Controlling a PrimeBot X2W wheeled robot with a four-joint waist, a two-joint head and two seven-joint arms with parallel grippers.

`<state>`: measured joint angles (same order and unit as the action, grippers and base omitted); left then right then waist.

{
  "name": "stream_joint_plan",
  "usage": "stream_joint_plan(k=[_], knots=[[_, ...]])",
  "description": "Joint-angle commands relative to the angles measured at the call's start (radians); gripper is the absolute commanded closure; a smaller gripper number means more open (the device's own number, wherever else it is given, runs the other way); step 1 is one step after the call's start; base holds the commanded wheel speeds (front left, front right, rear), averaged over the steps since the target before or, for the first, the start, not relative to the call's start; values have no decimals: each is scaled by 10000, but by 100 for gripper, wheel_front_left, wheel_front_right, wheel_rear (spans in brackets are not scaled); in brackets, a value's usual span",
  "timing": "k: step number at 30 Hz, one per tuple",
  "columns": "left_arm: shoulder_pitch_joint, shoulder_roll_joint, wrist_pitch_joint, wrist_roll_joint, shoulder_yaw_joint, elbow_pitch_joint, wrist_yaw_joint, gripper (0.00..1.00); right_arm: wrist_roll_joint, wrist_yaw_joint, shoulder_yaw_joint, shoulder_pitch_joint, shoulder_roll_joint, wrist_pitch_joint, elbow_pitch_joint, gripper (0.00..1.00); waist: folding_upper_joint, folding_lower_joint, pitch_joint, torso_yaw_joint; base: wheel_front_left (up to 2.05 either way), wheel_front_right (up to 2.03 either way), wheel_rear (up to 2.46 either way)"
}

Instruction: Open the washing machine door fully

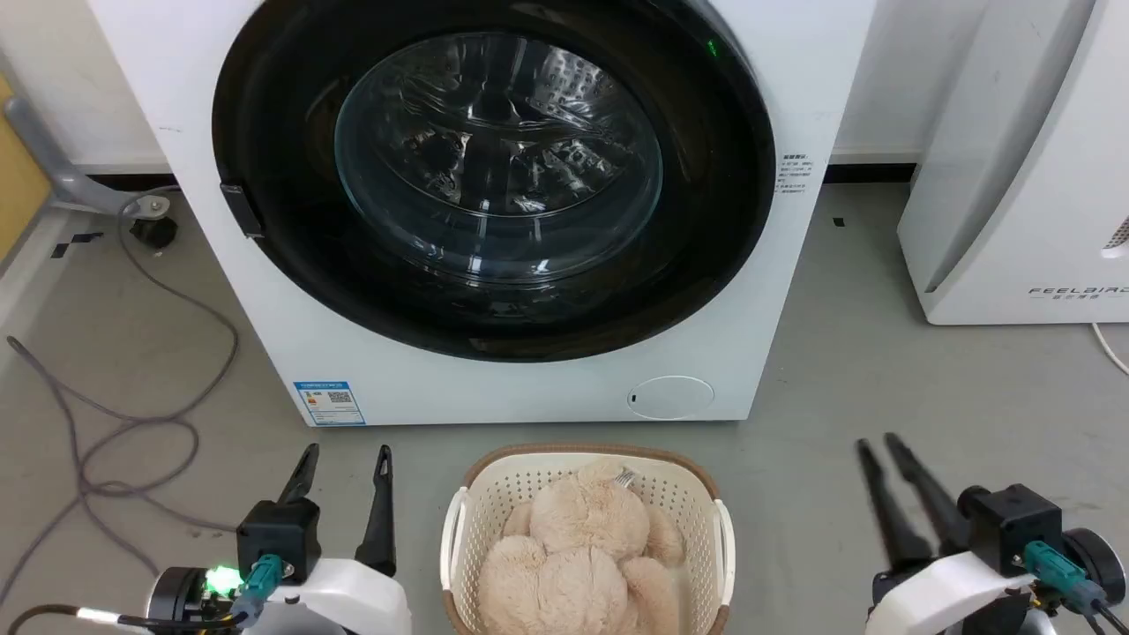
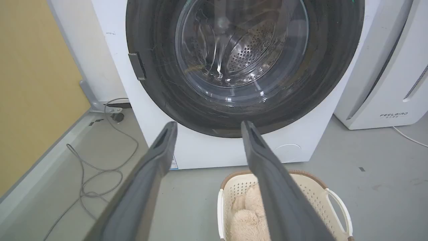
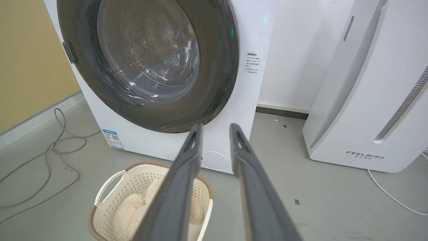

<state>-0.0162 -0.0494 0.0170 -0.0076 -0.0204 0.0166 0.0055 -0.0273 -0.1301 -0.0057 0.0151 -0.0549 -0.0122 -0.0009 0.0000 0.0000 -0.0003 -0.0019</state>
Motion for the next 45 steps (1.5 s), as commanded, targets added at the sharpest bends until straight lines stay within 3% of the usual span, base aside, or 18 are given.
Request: stream_joint_plan(k=[1,8,13,33,35,45], knots=[[107,-3,100,-79,-63,73,-3,0,-79,-1,-48,30,7,-105,28,100,0,0,-1,-2,0,0,0],[163,-4,229,-139,-173,154,2,0,-423,-1,-121,35,9,-221,50,100,0,0,-2,-7,0,0,0],[212,-7,335,-197,-274,216,3,0,-1307,-1,-156,15,11,-373,145,100,0,0,-6,2,0,0,0],[451,-39,813,-460,-692,462,57,0,-7582,-2,-750,-1053,-75,-879,865,100,0,0,89,66,0,0,0],[511,-49,900,-504,-752,474,87,0,-8467,-2,-862,-1637,-267,-962,1215,100,0,0,164,51,0,0,0],[774,-70,1113,-584,-948,439,136,0,-10634,-3,-431,-3605,-1148,-1170,2752,100,0,0,518,52,0,0,0]])
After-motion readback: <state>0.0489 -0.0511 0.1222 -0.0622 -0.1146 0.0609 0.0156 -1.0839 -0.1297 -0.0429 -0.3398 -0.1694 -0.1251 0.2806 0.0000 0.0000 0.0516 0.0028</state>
